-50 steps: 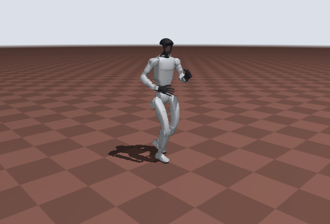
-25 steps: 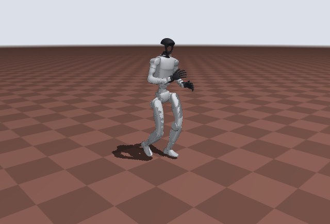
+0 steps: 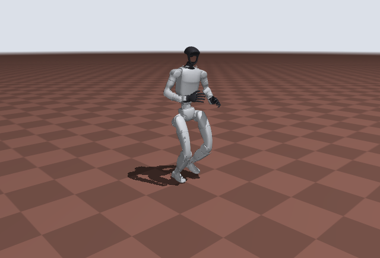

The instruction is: Run

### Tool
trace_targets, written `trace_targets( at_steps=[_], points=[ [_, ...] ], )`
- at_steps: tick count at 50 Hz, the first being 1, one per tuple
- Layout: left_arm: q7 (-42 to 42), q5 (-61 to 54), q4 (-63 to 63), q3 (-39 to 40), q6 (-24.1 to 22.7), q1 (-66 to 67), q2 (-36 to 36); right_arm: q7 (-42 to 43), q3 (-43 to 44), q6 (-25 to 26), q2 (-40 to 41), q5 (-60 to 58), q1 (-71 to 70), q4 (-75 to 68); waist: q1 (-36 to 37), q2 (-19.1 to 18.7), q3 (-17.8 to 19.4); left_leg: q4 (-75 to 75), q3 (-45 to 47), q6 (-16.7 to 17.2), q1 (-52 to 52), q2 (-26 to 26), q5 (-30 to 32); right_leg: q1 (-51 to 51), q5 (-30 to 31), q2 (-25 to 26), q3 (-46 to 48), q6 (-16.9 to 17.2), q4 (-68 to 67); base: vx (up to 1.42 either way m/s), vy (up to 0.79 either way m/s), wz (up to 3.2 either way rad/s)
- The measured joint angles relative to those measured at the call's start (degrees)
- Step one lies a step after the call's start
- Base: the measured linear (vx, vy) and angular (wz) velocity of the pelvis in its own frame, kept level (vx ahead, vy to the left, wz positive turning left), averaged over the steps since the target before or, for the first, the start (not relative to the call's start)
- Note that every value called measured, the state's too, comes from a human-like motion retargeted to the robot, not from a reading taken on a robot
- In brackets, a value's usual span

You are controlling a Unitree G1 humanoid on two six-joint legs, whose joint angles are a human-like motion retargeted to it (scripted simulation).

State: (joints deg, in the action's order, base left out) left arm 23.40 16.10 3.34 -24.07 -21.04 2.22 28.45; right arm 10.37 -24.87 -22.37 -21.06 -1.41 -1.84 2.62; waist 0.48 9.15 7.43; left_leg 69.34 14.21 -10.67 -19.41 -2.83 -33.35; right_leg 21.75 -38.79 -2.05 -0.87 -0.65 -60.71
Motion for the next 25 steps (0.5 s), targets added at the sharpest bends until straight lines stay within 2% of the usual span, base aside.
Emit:
trace_targets(
  at_steps=[3, 8, 13, 18, 22, 25],
  points=[
    [-1.3, -0.4, -0.8, 2.9, 0.2, 4.1, 0.6, 2.6, 1.5, -0.3, 0.8, 0.3, -6.0, 4.2, 3.5, -1.4, 1.1, 5.3, -0.7, -1.0, -6.2, -4.3, 0.3, -1.5, 1.0, 3.0, -0.7, -0.7, 3.3, -0.04, -0.02, -0.38],
    [-2.6, -2.7, -4.3, 4.1, -0.8, 6.9, 0.9, 4.0, 3.5, -1.7, 2.0, 2.1, -5.9, 8.0, 5.1, -1.6, -0.7, 2.7, -0.4, 0.6, -9.0, -4.3, 3.9, -2.0, 7.0, 3.4, -1.7, 1.3, 7.7, -0.01, 0.0, -0.09],
    [0.0, -2.6, -7.0, 1.4, -1.6, 0.4, 0.5, 3.8, 3.6, -1.6, 1.2, 2.3, 1.5, 3.3, 1.5, -2.9, -2.0, 1.2, 0.4, 2.7, -2.6, -3.0, 3.8, 1.1, 7.3, 2.5, 0.0, 1.2, 3.8, 0.0, 0.0, 0.0],
    [4.3, -1.1, -7.5, 0.1, -2.7, -8.8, -0.2, 2.0, 4.0, -0.6, 0.2, 2.2, 10.5, -3.5, -4.0, -3.2, -2.2, -14.1, 0.5, 5.6, 8.1, 2.5, 0.4, 6.9, 5.0, -1.9, 3.0, 1.7, -1.7, 0.0, 0.02, 0.14],
    [4.6, -0.6, -6.7, -0.4, -2.9, -12.1, -0.5, 0.2, 5.2, 0.1, 0.7, 2.8, 14.4, -5.9, -6.1, -2.2, -1.7, -24.0, -0.5, 5.3, 14.4, 6.0, -3.3, 9.0, 2.7, -4.9, 3.7, 2.4, -2.5, 0.0, 0.02, 0.24],
    [3.4, -0.8, -4.8, -1.4, -2.7, -9.7, -1.1, -0.1, 5.5, 0.6, 1.8, 2.1, 13.6, -5.9, -5.3, -1.2, -1.2, -20.5, -1.2, 4.4, 14.9, 5.9, -4.8, 7.0, 1.6, -4.7, 3.0, 2.1, -3.5, 0.0, 0.0, 0.06]
  ],
)
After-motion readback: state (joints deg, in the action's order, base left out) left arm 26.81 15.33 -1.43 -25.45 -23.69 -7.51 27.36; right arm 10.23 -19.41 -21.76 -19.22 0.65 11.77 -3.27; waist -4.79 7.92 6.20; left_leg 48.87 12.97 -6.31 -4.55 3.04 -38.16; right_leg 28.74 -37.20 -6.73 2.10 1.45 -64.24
